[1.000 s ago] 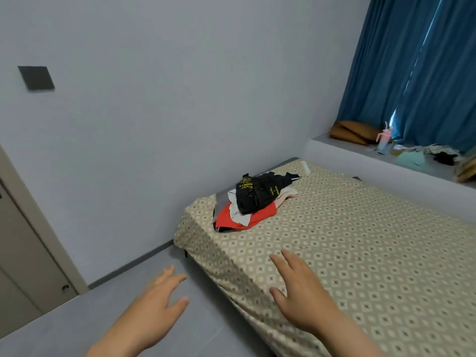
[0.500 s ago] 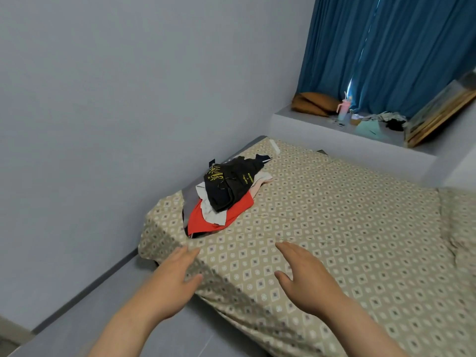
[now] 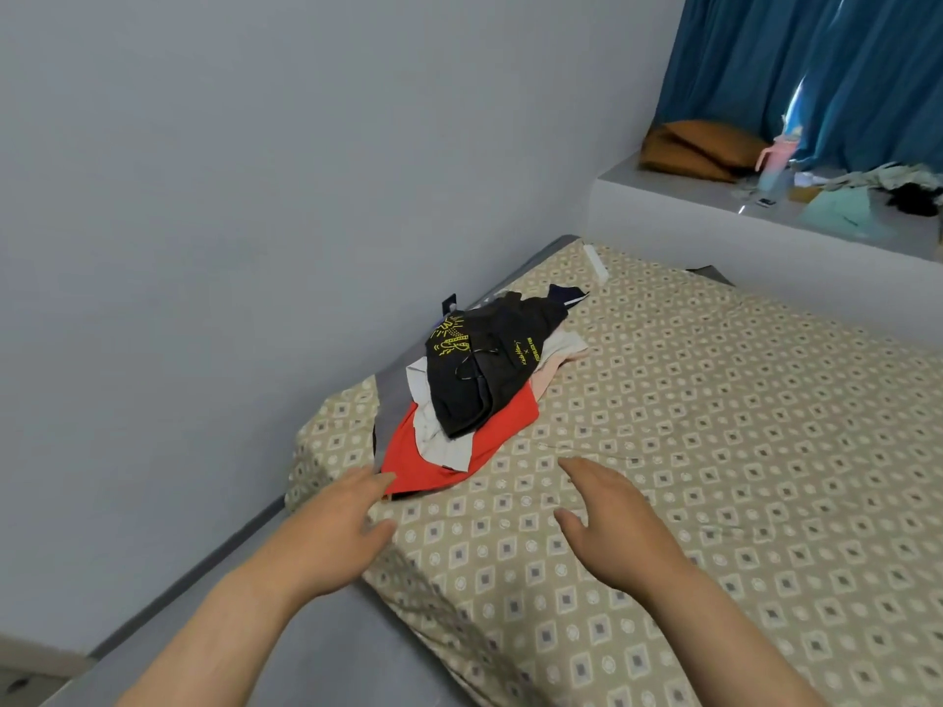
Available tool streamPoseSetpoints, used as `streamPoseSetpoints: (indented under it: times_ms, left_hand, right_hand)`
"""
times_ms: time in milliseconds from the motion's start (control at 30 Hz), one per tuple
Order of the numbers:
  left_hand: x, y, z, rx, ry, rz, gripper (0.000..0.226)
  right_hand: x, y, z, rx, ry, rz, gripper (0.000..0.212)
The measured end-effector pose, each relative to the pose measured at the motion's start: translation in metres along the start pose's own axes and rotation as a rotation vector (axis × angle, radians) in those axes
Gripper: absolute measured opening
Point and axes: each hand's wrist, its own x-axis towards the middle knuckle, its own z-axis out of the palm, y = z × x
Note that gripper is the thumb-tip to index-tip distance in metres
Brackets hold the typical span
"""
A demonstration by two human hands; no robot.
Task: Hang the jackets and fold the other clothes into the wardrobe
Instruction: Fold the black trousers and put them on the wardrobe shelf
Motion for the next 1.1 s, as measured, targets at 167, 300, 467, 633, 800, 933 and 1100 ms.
streamPoseSetpoints:
  times_ms: [167, 300, 467, 633, 800, 933, 1100]
  left_hand:
    - [0.040, -0.012, -0.003, 0.022, -0.093, -0.053, 0.062]
    - [0.082, -0.022, -0.013, 0.064, -0.147, -0.064, 0.060]
    - [0.161, -0.034, -0.010, 0.053, -0.243, -0.008, 0.058]
    - [0.264, -0.057, 0.020, 0.025, -0.411, -0.005, 0.058]
    - [0.373, -0.093, 0.077, -0.063, -0.529, -0.035, 0.056]
    - [0.445, -0.115, 0.143, -0.370, -0.558, -0.276, 0.055]
    - [0.496, -0.131, 0.212, -1.113, -0.541, -0.915, 0.050]
  right_hand:
    - [0.066, 0.011, 0.008, -0.038, -0.060, -0.029, 0.061]
    - [0.108, 0.023, 0.014, -0.123, -0.102, -0.037, 0.059]
    - [0.166, 0.044, 0.030, -0.168, -0.143, -0.019, 0.058]
    - [0.235, 0.058, 0.059, -0.144, -0.185, 0.088, 0.064]
    - [0.301, 0.074, 0.110, -0.079, -0.256, 0.249, 0.061]
    - [0.339, 0.077, 0.158, -0.003, -0.308, 0.357, 0.059]
    - [0.362, 0.072, 0.199, 0.132, -0.333, 0.448, 0.058]
